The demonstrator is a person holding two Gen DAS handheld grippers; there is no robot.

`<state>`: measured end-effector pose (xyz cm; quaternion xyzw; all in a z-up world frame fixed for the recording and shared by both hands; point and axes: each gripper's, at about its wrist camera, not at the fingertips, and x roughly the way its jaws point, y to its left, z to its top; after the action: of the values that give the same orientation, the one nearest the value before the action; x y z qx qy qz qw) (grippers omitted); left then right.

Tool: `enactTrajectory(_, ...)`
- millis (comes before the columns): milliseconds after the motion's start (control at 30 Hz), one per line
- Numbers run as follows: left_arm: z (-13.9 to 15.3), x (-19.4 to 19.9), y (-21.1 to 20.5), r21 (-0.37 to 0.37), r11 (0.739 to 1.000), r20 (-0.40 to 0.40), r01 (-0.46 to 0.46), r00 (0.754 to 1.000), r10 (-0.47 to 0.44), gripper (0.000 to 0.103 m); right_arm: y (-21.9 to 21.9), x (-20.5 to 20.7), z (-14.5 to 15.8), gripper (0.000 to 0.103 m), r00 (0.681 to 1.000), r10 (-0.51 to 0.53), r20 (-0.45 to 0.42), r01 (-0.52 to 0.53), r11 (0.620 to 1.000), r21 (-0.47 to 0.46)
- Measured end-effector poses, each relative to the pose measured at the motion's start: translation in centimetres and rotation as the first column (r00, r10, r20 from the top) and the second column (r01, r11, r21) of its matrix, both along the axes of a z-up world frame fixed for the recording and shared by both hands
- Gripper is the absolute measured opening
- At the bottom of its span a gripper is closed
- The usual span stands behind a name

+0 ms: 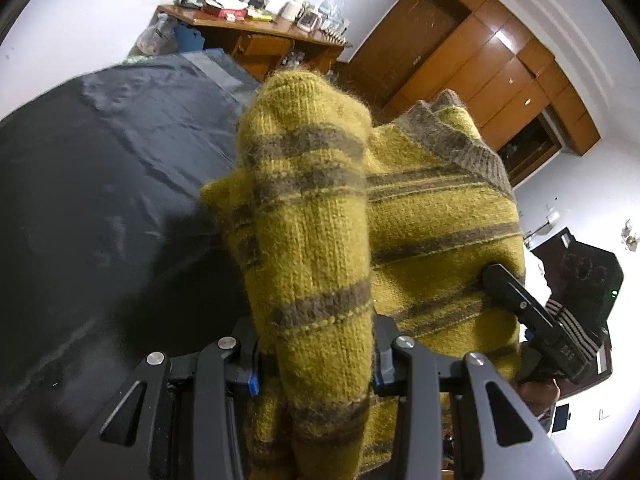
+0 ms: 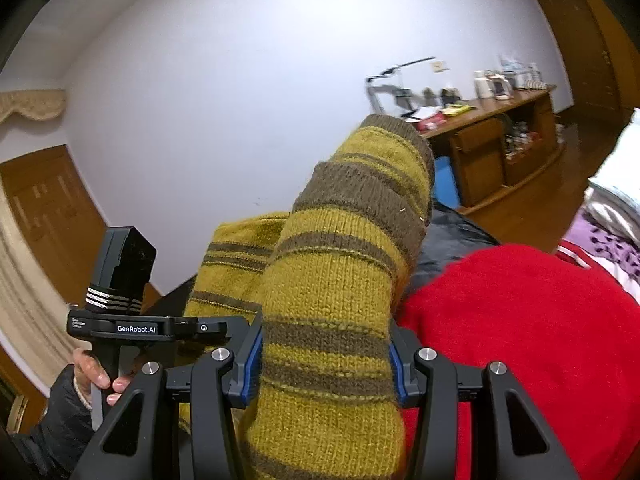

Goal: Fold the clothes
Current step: 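Carry the lifted bundle with both grippers and lower it onto the sheet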

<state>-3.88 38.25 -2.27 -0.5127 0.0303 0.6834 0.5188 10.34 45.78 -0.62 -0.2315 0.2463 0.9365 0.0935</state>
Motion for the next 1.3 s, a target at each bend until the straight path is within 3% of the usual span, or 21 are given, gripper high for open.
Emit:
enactTrajectory(200,-2.5,0.0,2.4,-0.056,0.998,-0.024,-0.016,1.000,0.015,0.042,1.8,0.3,-2.4,0.051,0.987,-0.112,0.117,0.102,0.991,0.085)
enactTrajectory(500,-2.1,1.1,2.4,-0.089,0.996,-0.167,-0.030,0.986,0.015,0.043,-1.3,0.7,-2.0,0.052,0.970,-0.167,0.178,0.124,0.966,0.226)
enactTrajectory(900,-1.6,2.4,3.0,-0.114,0.991,-0.295,-0.077,0.955,0.040,0.044,-2.5,0.7,-1.9,0.055,0.951,-0.237,0.200,0.159,0.926,0.341)
enactTrajectory(1000,-0.7,3.8,2.0,-0.116,0.988,-0.360,-0.104,0.931,0.056,0.047,-2.7,0.7,-1.9,0.060,0.945,-0.254,0.203,0.166,0.914,0.370)
enactTrajectory(1133,0.9,5.9,0.9,-0.107,0.986,-0.487,-0.128,0.872,0.060,0.053,-3.4,0.6,-1.7,0.061,0.940,-0.274,0.203,0.168,0.891,0.422)
enactTrajectory(1300,1.6,8.2,-0.2,-0.100,0.987,-0.594,-0.126,0.803,0.042,0.072,-4.1,0.8,-1.1,0.061,0.937,-0.294,0.188,0.175,0.862,0.476)
